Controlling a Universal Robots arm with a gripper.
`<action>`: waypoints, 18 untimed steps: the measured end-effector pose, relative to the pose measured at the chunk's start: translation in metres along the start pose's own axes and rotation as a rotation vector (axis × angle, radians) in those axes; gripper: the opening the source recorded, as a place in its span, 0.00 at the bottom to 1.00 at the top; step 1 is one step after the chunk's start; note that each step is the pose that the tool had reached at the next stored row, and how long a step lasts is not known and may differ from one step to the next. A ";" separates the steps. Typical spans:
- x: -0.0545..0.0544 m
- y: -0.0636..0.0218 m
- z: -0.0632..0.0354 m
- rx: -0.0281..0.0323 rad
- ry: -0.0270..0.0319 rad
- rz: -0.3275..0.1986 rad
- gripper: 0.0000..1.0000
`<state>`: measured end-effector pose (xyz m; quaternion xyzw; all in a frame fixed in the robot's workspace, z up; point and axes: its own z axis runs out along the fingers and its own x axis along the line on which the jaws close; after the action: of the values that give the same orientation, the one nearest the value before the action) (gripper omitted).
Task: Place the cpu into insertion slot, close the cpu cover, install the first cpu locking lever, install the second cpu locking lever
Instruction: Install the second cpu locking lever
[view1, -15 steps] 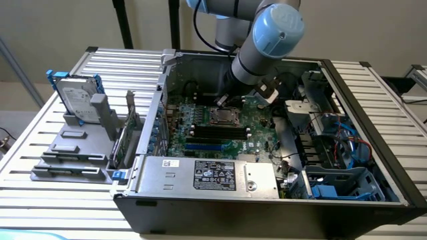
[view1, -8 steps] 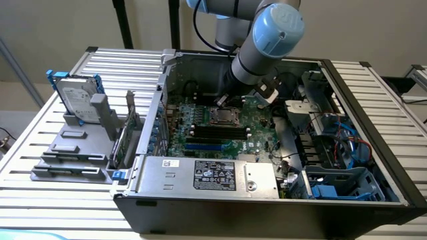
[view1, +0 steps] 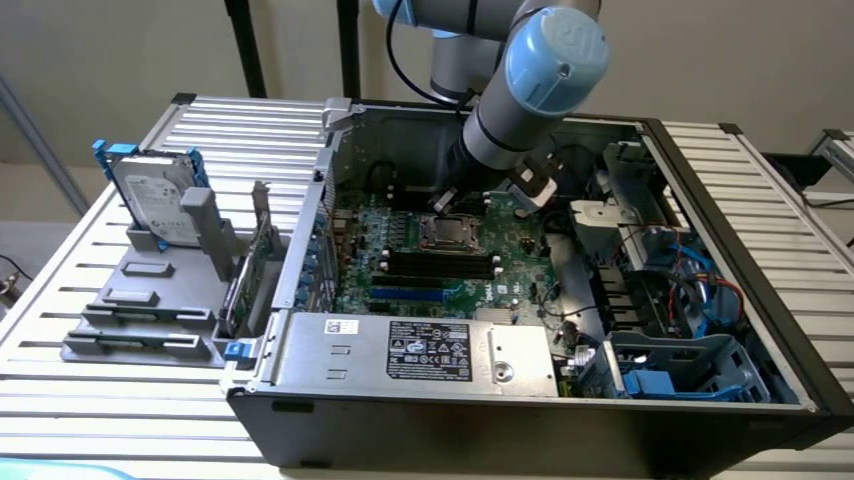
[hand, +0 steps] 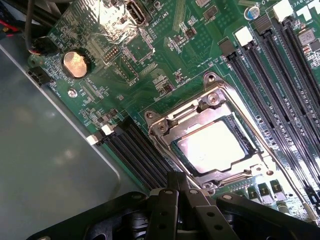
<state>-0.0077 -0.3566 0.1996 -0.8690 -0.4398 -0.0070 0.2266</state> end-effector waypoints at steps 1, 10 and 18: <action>0.000 0.0003 -0.0002 -0.0003 0.0015 0.004 0.11; -0.006 0.0012 -0.0136 0.0016 0.0113 0.041 0.11; -0.020 0.0061 -0.0409 0.0085 0.0073 0.048 0.11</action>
<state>-0.0077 -0.3914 0.2297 -0.8784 -0.4178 -0.0028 0.2320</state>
